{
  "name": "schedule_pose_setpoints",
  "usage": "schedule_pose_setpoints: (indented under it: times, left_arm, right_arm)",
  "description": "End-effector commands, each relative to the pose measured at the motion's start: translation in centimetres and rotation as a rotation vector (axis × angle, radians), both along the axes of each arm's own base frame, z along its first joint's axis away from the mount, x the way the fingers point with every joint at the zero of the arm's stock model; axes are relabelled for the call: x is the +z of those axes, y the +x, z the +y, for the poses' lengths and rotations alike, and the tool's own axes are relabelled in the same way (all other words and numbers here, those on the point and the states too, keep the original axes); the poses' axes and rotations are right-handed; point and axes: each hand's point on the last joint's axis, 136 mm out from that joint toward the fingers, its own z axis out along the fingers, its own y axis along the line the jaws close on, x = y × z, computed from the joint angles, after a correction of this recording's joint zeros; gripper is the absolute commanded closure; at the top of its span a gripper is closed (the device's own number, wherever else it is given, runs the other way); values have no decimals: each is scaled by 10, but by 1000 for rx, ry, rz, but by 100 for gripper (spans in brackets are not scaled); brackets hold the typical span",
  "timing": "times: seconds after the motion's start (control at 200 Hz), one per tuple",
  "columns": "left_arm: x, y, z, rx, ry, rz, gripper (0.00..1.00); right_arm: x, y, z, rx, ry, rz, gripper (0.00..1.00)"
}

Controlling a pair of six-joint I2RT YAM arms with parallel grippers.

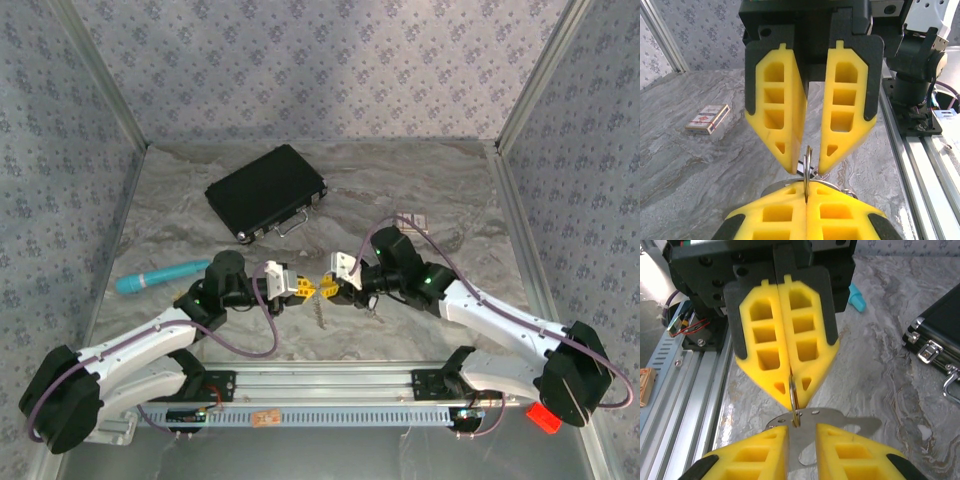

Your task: Put the keys on the keyring

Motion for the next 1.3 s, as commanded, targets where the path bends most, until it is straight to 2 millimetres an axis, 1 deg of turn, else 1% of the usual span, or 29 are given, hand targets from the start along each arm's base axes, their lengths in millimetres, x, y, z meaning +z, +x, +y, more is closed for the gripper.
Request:
schedule_pose_setpoints:
  times: [0.0, 0.08, 0.19, 0.375, 0.46, 0.58, 0.705, 0.83, 1.004, 1.079, 1.294]
  left_arm:
    - [12, -7, -3, -40, -44, -25, 100]
    - [11, -8, -4, -42, -45, -25, 100]
    - [12, -8, -4, -44, -46, -25, 100]
    - [13, -8, -4, -41, -45, -26, 100]
    - [12, -8, -3, -36, -35, -28, 95]
    - [10, -8, -2, -33, -17, -32, 87]
    - [11, -7, -2, -34, -15, -34, 85]
    - [12, -9, -3, -44, -14, -31, 88]
    - [12, -10, -2, -48, -10, -36, 89]
    - [11, -9, -2, -46, -7, -38, 92]
    - [12, -8, -4, -46, -9, -38, 100]
  right_arm:
    - [6, -4, 5, 19, 37, 14, 79]
    - [8, -5, 6, 25, 40, 14, 80]
    - [10, -7, 9, 37, 43, 17, 86]
    - [11, -8, 12, 50, 34, 21, 100]
    - [7, -9, 12, 52, 2, 15, 100]
    - [-2, -8, 10, 51, -74, 0, 100]
    - [-5, -8, 11, 66, -117, -8, 100]
    - [-5, -8, 13, 78, -128, -16, 100]
    - [-11, -7, 10, 77, -173, -18, 100]
    - [-13, -8, 10, 78, -181, -17, 100]
    - [-7, -11, 14, 94, -159, -11, 100]
